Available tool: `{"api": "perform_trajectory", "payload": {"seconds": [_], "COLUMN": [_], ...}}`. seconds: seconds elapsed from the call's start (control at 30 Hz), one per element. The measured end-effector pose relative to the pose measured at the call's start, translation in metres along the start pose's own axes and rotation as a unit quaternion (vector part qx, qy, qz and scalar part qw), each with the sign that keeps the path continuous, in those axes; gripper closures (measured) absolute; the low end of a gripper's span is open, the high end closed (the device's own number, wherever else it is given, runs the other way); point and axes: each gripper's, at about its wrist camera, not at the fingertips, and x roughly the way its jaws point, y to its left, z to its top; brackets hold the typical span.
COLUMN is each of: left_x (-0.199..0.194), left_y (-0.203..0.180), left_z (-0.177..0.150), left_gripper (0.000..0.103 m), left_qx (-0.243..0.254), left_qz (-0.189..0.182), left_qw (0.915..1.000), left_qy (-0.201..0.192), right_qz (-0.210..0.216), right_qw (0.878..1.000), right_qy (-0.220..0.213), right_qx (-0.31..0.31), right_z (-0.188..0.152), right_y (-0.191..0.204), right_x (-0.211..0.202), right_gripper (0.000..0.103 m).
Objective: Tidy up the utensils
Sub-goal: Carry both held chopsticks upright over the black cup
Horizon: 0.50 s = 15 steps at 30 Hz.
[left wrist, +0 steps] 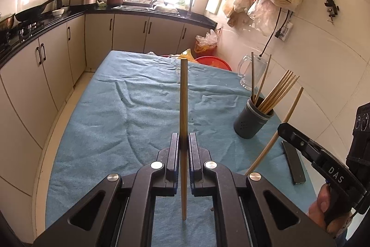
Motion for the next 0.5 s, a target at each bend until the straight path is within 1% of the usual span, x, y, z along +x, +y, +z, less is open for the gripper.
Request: {"api": "perform_trajectory", "payload": {"seconds": [0.27, 0.5], "left_x": [0.002, 0.005], "left_y": [-0.012, -0.028], "left_z": [0.005, 0.012], "left_gripper": [0.096, 0.096], "left_qx": [0.012, 0.026], "left_qz": [0.003, 0.0], "left_qw": [0.9999, 0.9997], "left_qy": [0.0, 0.0], "right_qz": [-0.003, -0.018], "right_qw": [1.0, 0.998], "right_qy": [-0.014, -0.04], "right_qx": [0.015, 0.035], "right_z": [0.004, 0.015], "right_y": [-0.019, -0.045], "right_x": [-0.013, -0.035], "right_gripper": [0.096, 0.096]}}
